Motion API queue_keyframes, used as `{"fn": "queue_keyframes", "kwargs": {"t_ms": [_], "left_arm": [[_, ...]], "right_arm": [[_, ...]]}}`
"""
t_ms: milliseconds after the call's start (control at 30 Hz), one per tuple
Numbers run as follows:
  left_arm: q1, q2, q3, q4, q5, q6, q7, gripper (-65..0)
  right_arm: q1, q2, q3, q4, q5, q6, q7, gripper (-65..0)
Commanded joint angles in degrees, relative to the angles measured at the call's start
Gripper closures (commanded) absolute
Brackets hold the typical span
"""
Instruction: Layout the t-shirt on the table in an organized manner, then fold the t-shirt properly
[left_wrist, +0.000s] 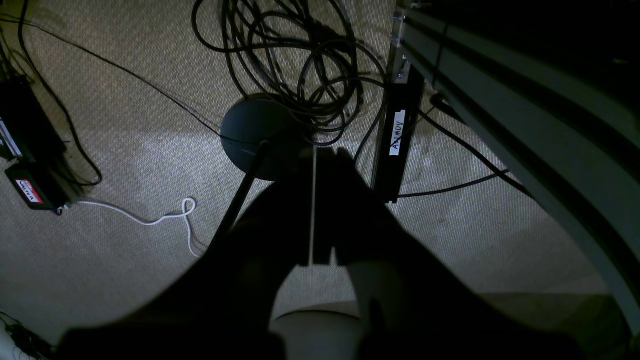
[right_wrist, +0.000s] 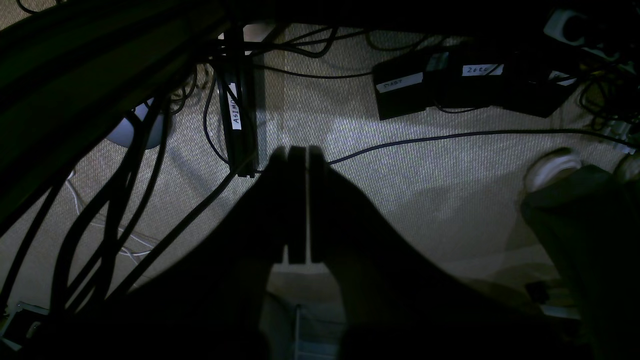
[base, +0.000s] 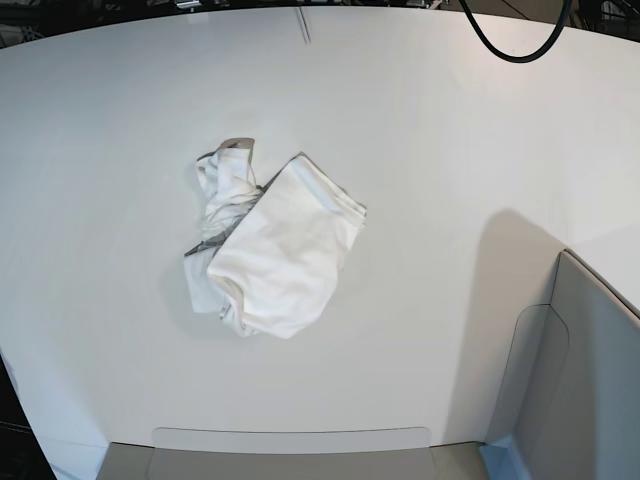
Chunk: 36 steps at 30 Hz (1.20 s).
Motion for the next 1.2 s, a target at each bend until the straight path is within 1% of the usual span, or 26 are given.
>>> {"fn": "queue_keyframes", "kwargs": {"t_ms": [0,100,233,300,367,467,633,900,1033,1167], "left_arm": [[0.30,0.20,0.06,-0.05,-0.12,0.30,-0.25,0.0],[1.44,0.20,0.06,-0.05,-0.12,0.30,0.01,0.0],[3.55,0.20,-0.03,-0.05,-0.12,0.30,-0.08,0.0],[4.60,0.20,0.06,-0.05,-0.12,0.30,-0.25,0.0],[5.66,0.20,0.06,-0.05,-0.12,0.30,-0.25,0.0],[7.33,0.20,-0.03,-0.05,-0.12,0.30,-0.25,0.0],[9.17,0.20,-0.03,-0.05,-0.12,0.30,-0.25,0.0],[8.91,0.12,-0.03,-0.05,-0.12,0.38,-0.25,0.0],[8.82,-2.08,-0.12,0.21,-0.12,0.38,-0.34,0.0],[7.33,-5.86,-0.21,0.21,-0.21,0.47,-0.34,0.0]], "right_arm": [[-0.30,0.28,-0.14,0.01,-0.01,0.19,0.23,0.0],[-1.70,1.16,-0.14,0.01,-0.01,0.19,0.23,0.0],[-4.08,1.51,-0.14,0.01,-0.01,0.19,0.23,0.0],[-5.22,2.48,-0.14,0.01,-0.01,0.19,0.23,0.0],[-6.10,2.56,-0.14,0.01,-0.01,0.19,0.23,0.0],[-6.98,3.71,-0.14,0.01,-0.01,0.19,0.23,0.0],[-7.24,3.88,-0.14,0.01,-0.01,0.19,0.23,0.0],[-6.98,4.15,-0.23,0.01,-0.10,0.19,0.23,0.0],[-6.01,7.13,-0.23,0.01,-0.10,0.19,0.49,0.0],[-4.52,10.56,-0.23,0.01,-0.10,0.19,0.32,0.0]]}}
